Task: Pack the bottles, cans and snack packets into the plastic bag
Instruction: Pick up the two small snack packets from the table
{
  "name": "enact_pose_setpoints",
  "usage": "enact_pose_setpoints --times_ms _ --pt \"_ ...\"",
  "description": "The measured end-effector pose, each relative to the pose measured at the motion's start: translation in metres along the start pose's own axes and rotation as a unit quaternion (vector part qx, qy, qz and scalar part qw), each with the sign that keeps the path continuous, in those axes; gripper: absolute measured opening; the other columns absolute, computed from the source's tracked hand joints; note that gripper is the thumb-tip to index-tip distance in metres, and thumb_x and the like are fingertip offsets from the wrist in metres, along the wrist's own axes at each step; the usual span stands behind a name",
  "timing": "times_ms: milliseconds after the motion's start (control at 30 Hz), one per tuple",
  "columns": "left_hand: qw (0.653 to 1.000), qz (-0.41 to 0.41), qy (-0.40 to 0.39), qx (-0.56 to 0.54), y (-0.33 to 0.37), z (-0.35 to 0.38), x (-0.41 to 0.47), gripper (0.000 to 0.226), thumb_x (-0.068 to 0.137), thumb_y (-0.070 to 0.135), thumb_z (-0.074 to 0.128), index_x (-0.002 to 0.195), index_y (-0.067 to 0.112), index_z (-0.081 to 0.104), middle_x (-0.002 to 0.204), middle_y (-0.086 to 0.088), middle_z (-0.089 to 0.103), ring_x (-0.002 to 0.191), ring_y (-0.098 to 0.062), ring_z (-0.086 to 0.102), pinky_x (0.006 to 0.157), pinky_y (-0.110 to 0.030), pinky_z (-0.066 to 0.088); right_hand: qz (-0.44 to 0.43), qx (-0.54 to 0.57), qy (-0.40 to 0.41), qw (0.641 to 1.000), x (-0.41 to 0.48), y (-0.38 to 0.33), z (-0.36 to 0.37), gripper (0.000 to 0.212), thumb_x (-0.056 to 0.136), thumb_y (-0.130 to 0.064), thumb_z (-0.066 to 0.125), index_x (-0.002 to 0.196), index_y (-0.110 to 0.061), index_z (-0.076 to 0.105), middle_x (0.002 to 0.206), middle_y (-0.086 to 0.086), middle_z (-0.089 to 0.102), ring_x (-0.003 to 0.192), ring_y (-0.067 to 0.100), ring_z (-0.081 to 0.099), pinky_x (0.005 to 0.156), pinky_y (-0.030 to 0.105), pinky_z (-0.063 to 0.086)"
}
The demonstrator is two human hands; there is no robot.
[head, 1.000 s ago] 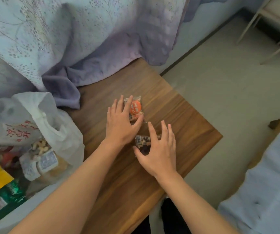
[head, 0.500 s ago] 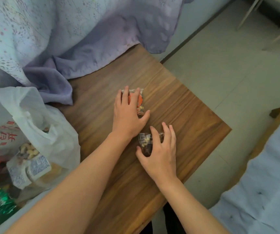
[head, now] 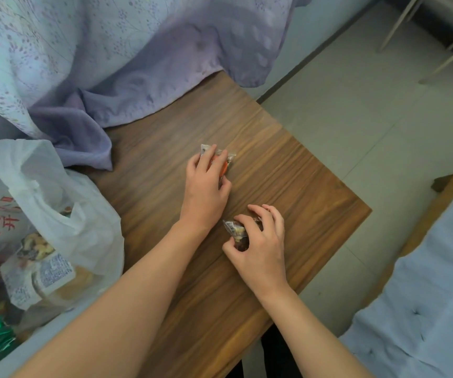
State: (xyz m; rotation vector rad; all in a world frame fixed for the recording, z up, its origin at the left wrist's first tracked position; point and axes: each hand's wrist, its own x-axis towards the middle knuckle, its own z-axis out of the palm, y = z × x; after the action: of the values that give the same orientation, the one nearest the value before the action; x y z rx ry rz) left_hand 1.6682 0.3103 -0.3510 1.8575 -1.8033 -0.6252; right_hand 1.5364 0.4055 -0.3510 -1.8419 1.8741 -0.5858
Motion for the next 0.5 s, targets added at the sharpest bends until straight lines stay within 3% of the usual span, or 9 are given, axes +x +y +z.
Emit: enact_pose_setpoints --times_ms 267,500 --pt "0.999 -0.003 0.034 0.010 -0.001 -0.012 -0.013 0.048 0.092 -0.002 0.062 0.139 0.005 0.062 0.151 -0.012 0.052 0.136 -0.038 0.042 0.114 -0.048 0.040 -0.030 0.000 -0.015 0.999 0.007 0.002 -0.021 0.034 0.076 -0.020 0.075 0.110 -0.014 0.076 0.130 0.003 0.064 0.137 0.030 0.043 0.109 0.050 0.045" --pt "0.997 -0.043 0.070 0.009 0.021 -0.054 -0.037 0.052 0.096 0.005 0.063 0.147 0.012 0.056 0.158 -0.004 0.045 0.145 -0.030 0.033 0.119 -0.039 0.030 -0.075 0.006 -0.006 0.997 0.026 -0.009 -0.061 0.034 0.075 -0.018 0.077 0.108 -0.014 0.076 0.127 0.002 0.065 0.135 0.030 0.044 0.107 0.053 0.045"
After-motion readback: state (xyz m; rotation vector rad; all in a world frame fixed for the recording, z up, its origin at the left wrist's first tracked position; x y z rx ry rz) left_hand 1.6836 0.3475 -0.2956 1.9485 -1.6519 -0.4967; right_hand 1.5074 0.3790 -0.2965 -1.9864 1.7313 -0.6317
